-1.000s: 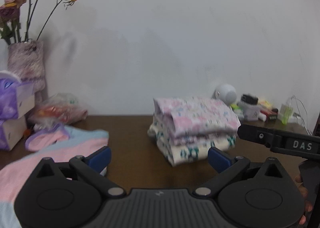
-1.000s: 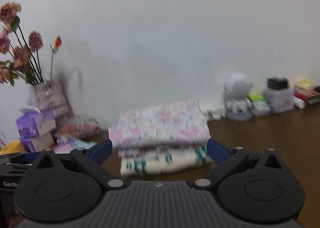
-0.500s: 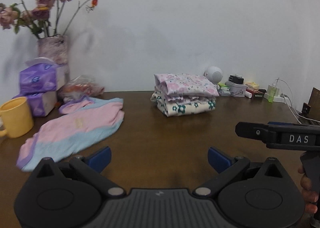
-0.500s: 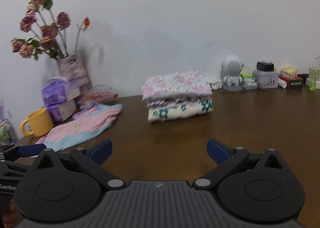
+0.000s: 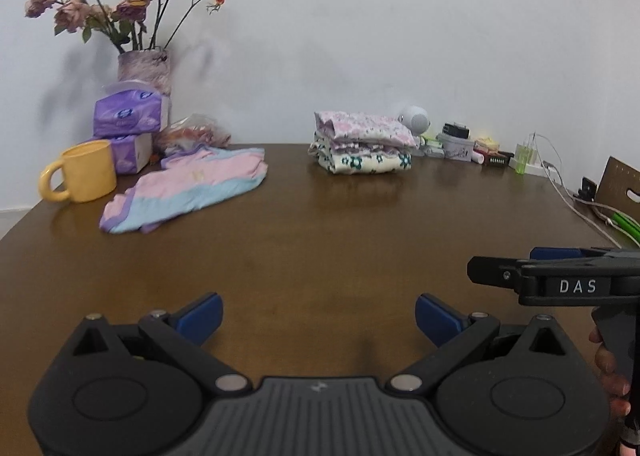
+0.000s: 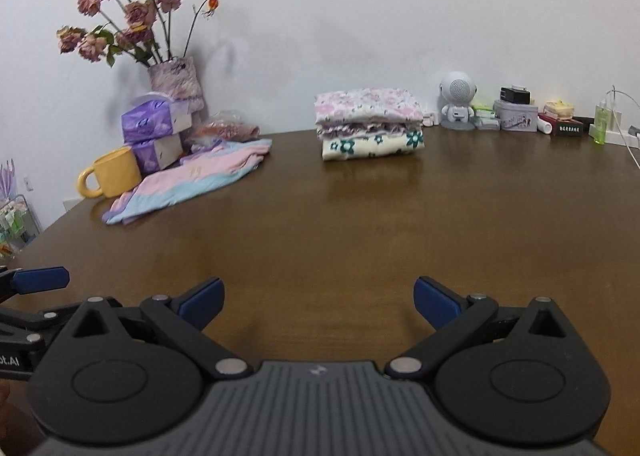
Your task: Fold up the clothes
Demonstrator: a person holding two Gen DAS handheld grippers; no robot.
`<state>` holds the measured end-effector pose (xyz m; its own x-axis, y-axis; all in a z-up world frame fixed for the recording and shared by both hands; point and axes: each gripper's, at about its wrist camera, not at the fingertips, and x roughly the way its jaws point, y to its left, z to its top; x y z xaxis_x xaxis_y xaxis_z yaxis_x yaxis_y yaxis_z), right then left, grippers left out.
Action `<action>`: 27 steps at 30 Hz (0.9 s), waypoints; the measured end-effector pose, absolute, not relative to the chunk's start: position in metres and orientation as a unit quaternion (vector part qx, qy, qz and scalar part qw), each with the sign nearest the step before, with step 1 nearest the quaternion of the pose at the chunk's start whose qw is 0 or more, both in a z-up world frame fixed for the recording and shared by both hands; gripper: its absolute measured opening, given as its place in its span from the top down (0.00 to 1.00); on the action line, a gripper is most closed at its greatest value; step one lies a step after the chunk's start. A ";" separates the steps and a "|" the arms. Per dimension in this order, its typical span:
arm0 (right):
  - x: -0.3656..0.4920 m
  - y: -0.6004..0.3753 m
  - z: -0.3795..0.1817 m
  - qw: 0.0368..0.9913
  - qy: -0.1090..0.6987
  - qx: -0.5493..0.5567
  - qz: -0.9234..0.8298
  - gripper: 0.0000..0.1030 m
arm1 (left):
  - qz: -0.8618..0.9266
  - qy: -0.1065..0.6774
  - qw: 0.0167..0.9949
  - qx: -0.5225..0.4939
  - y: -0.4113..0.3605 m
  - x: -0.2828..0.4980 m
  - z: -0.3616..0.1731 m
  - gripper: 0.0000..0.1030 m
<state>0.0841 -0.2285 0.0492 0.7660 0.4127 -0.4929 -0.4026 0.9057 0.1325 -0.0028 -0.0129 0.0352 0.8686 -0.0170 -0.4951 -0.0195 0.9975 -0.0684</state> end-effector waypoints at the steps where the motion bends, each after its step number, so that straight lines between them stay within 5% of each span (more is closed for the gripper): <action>1: 0.079 -0.228 0.047 0.939 0.265 0.008 0.219 0.00 | 0.002 0.258 0.965 -0.037 -0.013 -0.008 0.032 0.00; 27: 0.035 -0.212 0.024 0.946 0.241 0.004 0.218 0.00 | 0.018 0.233 0.970 -0.063 0.008 -0.035 0.011 0.00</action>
